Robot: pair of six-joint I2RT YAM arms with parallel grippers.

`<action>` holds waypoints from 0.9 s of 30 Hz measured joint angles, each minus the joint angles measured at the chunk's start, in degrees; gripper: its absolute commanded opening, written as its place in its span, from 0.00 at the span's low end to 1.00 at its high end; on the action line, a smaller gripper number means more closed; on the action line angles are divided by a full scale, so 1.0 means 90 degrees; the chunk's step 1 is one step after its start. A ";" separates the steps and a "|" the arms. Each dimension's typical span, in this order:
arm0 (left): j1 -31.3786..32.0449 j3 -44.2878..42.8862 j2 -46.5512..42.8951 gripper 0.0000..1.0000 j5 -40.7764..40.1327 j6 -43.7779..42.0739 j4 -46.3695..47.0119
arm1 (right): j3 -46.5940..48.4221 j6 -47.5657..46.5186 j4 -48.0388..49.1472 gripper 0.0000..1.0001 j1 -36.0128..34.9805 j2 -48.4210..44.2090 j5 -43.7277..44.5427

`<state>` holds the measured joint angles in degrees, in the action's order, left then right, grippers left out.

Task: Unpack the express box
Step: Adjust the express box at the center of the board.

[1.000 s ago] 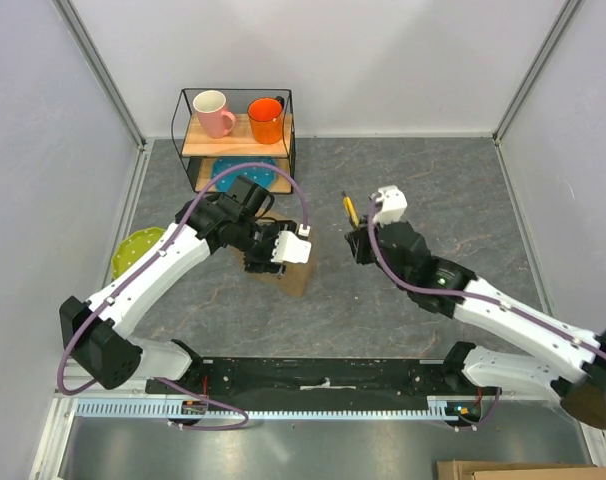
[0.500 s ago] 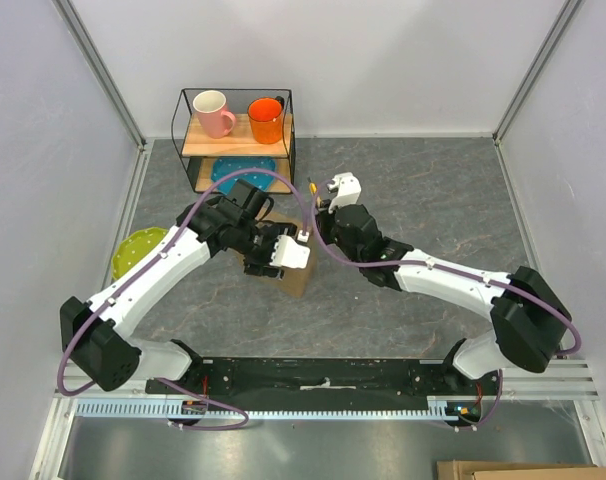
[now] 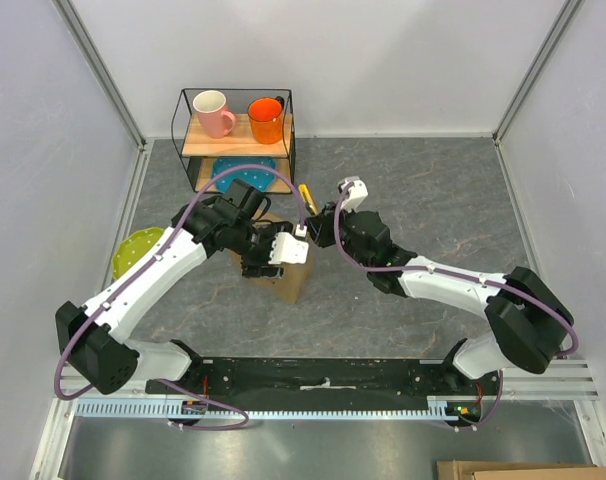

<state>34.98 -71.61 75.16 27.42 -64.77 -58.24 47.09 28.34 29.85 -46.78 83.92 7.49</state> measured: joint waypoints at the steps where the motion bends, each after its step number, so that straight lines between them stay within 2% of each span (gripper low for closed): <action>1: 0.0000 -0.0034 0.0000 0.75 0.0000 0.0100 -0.0034 | -0.0117 0.0063 0.0066 0.00 -0.0022 -0.0022 -0.0019; 2: 0.0000 -0.0075 0.0002 0.97 0.0000 0.0202 -0.0066 | -0.0243 0.0112 0.0102 0.00 -0.0056 -0.0049 -0.0017; 15: -0.0061 -0.0539 0.0010 0.99 0.0481 0.1180 -0.0614 | -0.0816 0.0335 -0.0481 0.00 -0.1117 -0.0386 0.0998; 27: 0.0100 -0.0369 -0.0187 0.99 0.0804 0.1161 -0.0221 | -0.0811 -0.0080 -0.1836 0.00 -0.1377 -0.1591 0.1685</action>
<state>35.88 -74.94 73.47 34.65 -54.33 -60.23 39.79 27.62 13.32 -59.18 69.60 22.65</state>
